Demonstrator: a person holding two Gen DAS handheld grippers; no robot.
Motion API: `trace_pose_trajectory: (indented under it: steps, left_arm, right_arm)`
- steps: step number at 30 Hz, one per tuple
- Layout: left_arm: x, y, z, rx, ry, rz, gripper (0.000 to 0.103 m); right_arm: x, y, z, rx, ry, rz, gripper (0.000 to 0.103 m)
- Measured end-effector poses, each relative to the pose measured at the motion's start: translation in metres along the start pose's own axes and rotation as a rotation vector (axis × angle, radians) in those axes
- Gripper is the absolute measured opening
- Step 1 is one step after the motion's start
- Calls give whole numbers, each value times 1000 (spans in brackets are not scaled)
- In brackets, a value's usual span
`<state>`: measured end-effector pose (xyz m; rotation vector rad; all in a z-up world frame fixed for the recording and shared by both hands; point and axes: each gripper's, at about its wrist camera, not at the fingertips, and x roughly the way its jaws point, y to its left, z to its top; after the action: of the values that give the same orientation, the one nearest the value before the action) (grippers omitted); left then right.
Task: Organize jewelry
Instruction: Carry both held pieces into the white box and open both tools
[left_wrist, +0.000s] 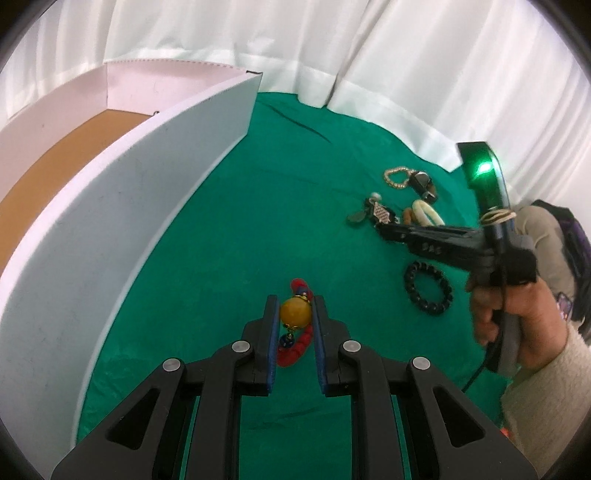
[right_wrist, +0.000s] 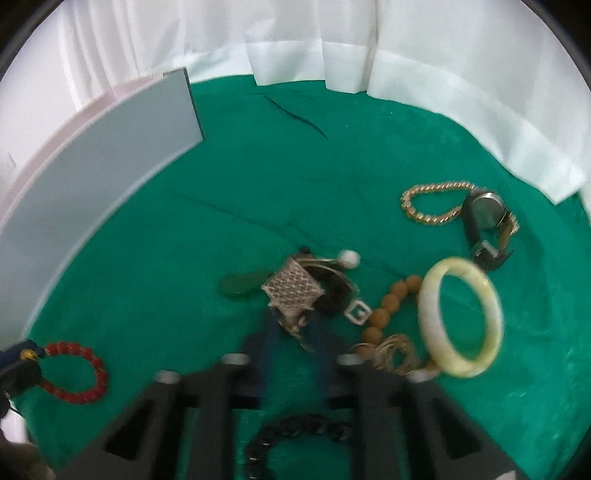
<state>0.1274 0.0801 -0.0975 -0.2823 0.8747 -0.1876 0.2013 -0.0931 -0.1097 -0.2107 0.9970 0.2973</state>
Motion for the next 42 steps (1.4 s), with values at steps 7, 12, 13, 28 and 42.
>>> trace_pose_trajectory:
  steps: [7,12,13,28,42]
  left_arm:
    - [-20,0,3,-7,-33,-21,15]
    - [-44,-2,3,-15,-58,-32,15]
    - [-49,-2,3,-18,-62,-33,15]
    - [-151,15,21,-94,-174,-96,15]
    - [-215,130,61,-184,-292,153,15]
  right_arm:
    - [-74,-27,-2,136,-116,197,3]
    - [-114,-41,7,169,-176,292,3]
    - [-125,-41,5,168,-191,310,3]
    - [-208,12,29,71,-327,460,3]
    - [-202,180,99,-149,-307,658,3]
